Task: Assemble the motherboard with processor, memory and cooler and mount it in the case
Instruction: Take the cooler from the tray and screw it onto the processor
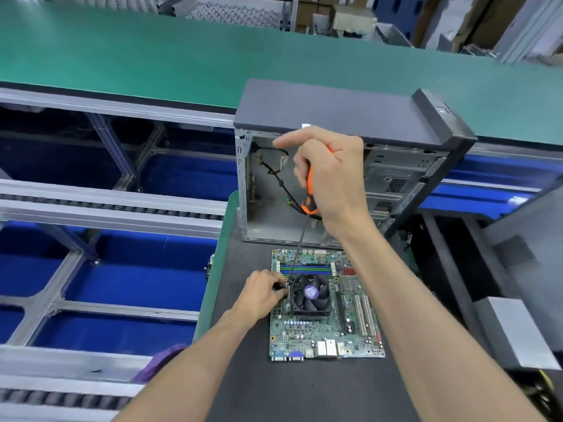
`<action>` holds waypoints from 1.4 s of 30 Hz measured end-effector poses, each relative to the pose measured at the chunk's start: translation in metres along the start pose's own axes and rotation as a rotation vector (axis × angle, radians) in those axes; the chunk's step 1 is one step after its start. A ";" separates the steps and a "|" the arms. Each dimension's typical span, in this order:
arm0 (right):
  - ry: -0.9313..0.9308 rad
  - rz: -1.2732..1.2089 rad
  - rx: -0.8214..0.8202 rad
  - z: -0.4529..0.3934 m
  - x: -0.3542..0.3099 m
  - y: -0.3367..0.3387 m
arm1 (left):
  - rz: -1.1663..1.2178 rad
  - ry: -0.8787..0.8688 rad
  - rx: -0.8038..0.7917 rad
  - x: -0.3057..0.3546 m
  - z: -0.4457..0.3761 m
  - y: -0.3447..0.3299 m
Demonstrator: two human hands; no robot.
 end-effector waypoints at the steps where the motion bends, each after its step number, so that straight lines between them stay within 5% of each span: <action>1: -0.007 -0.108 -0.134 -0.003 0.001 -0.005 | 0.001 -0.006 -0.002 0.000 -0.001 0.000; 7: -0.102 -0.400 -0.671 -0.005 0.003 -0.025 | 0.008 -0.010 0.020 -0.005 -0.003 0.000; 12: -0.086 -0.270 -0.689 -0.024 0.003 -0.031 | -0.004 -0.026 0.006 -0.006 -0.006 -0.003; 15: -0.073 -0.247 -0.481 -0.024 0.007 -0.033 | -0.014 -0.034 0.004 -0.009 -0.008 -0.005; 20: 0.120 0.360 0.422 0.009 -0.007 0.000 | -0.012 -0.056 0.017 -0.006 -0.007 -0.005; 22: 0.180 0.379 0.499 0.020 -0.016 0.000 | -0.002 -0.048 0.012 -0.006 -0.008 -0.003; 28: 0.050 0.020 -0.031 0.001 -0.007 -0.001 | -0.032 -0.039 -0.033 -0.004 -0.010 -0.002; 33: -0.005 0.042 -0.392 0.009 -0.007 -0.005 | -0.071 -0.068 -0.047 -0.002 -0.009 -0.003; 42: 0.015 0.181 -0.364 0.020 -0.014 0.021 | -0.185 -0.130 -0.020 0.006 -0.010 -0.006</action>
Point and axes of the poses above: each hand's wrist, its own z-axis away from the middle knuckle, its own y-axis out of the back of the hand, x = y × z, the point moved 9 cm from there along -z, towards the middle knuckle, and after that the axes turned 11 degrees about -x, right-handed, at the moved point
